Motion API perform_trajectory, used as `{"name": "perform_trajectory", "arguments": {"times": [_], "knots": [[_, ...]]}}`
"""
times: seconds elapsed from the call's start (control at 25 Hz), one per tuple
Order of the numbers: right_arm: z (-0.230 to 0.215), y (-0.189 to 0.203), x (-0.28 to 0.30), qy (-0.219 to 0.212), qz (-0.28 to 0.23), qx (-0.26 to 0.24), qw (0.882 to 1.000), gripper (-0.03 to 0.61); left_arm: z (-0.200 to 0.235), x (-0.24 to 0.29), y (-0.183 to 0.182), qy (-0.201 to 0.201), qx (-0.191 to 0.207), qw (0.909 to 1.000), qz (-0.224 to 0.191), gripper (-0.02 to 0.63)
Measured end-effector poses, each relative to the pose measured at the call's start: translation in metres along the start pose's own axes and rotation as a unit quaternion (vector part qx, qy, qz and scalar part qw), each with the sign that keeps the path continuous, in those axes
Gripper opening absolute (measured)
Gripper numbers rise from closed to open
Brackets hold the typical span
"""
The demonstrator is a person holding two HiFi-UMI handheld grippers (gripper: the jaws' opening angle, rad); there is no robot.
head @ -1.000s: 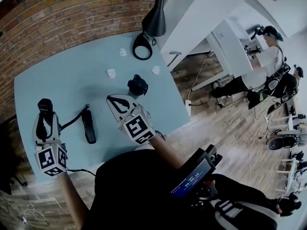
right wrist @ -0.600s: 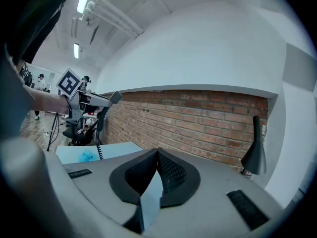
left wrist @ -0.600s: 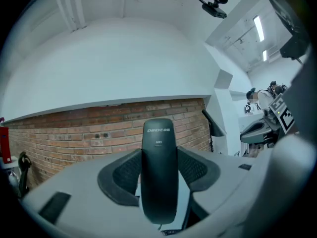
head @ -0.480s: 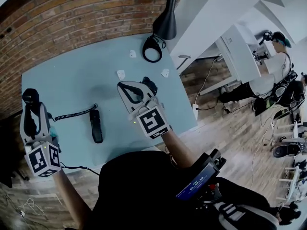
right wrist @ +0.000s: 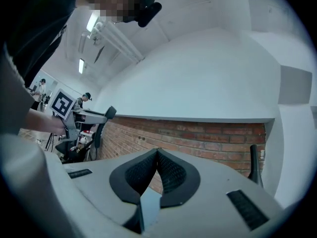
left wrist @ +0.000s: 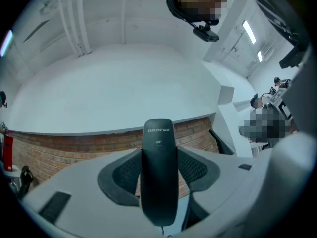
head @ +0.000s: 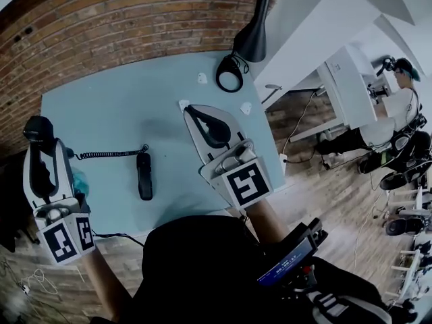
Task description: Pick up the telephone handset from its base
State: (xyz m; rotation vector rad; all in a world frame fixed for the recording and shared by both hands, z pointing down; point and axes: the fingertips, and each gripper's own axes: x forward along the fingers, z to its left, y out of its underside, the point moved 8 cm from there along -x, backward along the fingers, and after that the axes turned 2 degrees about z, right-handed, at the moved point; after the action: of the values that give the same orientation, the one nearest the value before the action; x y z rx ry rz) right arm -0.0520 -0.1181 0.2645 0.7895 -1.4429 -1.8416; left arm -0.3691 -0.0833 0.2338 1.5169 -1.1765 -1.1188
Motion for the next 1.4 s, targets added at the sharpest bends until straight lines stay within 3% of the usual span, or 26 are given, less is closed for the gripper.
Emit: {"name": "perform_trajectory", "arguments": {"times": [0.28,0.48,0.76,0.96,1.4], "knots": [[0.016,-0.002,0.001,-0.024,-0.034,0.001,0.999,0.008,-0.005,-0.017,-0.035,0.024,0.015,0.998,-0.056,0.256],[0.022,-0.001,-0.004,-0.014,-0.05,-0.003,0.999,0.008,-0.026,-0.024,-0.023,0.055,-0.002,0.9963,-0.066,0.256],[0.039,0.017,-0.002,-0.028,-0.025,0.003,0.999,0.008,-0.057,-0.023,0.025,0.099,-0.039,0.9941,-0.022,0.254],[0.046,0.042,0.0,-0.054,0.027,0.066,0.996,0.008,-0.067,-0.021,0.047,0.129,-0.06,0.9897,0.019,0.253],[0.067,0.079,0.007,-0.09,0.086,0.085,0.989,0.008,-0.077,-0.024,0.081,0.152,-0.079,0.9796,0.106,0.253]]}}
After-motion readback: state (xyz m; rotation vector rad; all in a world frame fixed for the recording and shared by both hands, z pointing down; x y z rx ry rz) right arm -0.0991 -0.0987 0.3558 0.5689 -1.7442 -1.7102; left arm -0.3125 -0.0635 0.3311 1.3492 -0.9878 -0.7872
